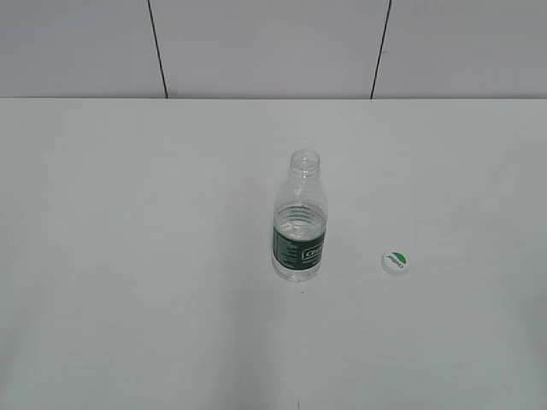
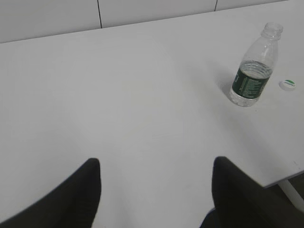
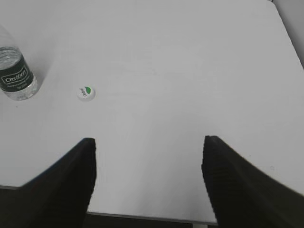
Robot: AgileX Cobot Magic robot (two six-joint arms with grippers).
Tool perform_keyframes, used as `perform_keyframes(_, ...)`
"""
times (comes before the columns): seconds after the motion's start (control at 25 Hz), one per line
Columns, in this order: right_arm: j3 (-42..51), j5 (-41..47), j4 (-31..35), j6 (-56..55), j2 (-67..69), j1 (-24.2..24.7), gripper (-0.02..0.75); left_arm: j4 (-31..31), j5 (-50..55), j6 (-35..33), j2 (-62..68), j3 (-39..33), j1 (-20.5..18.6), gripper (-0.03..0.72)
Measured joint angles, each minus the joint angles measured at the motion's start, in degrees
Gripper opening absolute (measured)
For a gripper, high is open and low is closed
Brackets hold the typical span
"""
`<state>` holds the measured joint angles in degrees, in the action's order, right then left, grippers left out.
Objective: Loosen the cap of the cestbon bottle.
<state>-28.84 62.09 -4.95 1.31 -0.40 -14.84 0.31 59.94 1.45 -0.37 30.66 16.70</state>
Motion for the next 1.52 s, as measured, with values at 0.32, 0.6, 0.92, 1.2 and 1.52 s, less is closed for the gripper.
perform_keyframes(0.32,0.0,0.0,0.0,0.0,0.0,0.0,0.535,0.1,0.1,0.0,0.0,-0.2,0.0,0.438)
perform_keyframes(0.6,0.0,0.0,0.0,-0.1,0.0,0.1,0.534,0.1,0.1,0.0,0.0,-0.2,-0.6,0.437)
perform_keyframes(0.92,0.0,0.0,0.0,-0.1,0.0,7.1,0.532,0.1,0.1,0.0,0.0,-0.2,-10.2,0.417)
perform_keyframes(1.2,0.0,0.0,0.0,-0.1,0.0,8.8,0.532,0.1,0.1,0.0,0.0,-0.2,-16.5,0.402)
perform_keyframes(1.52,0.0,0.0,0.0,-0.1,0.0,8.8,0.531,0.1,0.1,0.0,0.0,-0.2,-17.0,0.384)
